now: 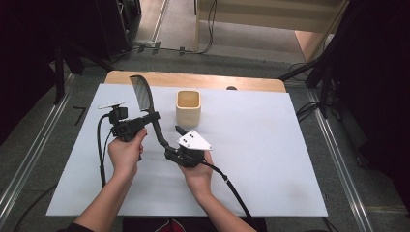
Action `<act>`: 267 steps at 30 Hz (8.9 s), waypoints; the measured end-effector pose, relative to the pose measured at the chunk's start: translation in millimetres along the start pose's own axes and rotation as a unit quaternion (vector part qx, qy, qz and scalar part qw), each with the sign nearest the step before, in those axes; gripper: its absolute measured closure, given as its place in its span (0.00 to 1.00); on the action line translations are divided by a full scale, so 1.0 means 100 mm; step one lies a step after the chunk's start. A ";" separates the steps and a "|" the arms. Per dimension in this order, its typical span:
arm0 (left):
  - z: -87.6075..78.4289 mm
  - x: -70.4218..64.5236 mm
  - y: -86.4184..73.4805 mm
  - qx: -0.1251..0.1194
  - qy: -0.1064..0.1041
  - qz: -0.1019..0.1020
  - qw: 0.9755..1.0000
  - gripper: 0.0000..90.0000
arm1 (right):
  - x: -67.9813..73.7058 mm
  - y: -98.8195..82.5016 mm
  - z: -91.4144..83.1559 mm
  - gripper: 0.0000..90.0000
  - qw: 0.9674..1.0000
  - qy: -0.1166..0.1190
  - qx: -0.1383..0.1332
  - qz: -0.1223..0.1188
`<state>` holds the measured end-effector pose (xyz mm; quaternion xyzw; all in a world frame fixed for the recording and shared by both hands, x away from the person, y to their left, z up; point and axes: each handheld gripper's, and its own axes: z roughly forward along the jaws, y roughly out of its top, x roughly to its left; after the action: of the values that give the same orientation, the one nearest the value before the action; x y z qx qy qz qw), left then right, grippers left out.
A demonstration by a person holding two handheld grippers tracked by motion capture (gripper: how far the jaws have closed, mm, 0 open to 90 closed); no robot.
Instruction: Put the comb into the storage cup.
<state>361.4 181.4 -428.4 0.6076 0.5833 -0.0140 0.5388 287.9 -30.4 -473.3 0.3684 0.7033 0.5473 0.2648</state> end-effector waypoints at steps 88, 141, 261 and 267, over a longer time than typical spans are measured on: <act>0.01 -0.02 0.10 0.014 0.000 0.060 0.998 0.81 | -1.24 -0.30 -1.38 0.32 0.988 0.013 0.135 -0.075; 0.24 -0.26 0.51 -0.021 -0.046 0.128 0.991 0.81 | -1.34 -0.50 -1.67 0.32 0.984 0.005 0.162 -0.071; 1.34 -0.25 0.55 0.015 -0.071 0.239 0.968 0.81 | -1.38 -0.44 -1.70 0.33 0.987 0.010 0.143 -0.072; 1.33 -0.25 0.54 0.023 -0.074 0.245 0.966 0.81 | -1.38 -0.44 -1.69 0.33 0.987 0.011 0.143 -0.074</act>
<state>474.2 88.5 -433.6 0.7418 0.3744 0.0602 0.5531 227.9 -244.7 -476.1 0.3433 0.8028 0.4235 0.2415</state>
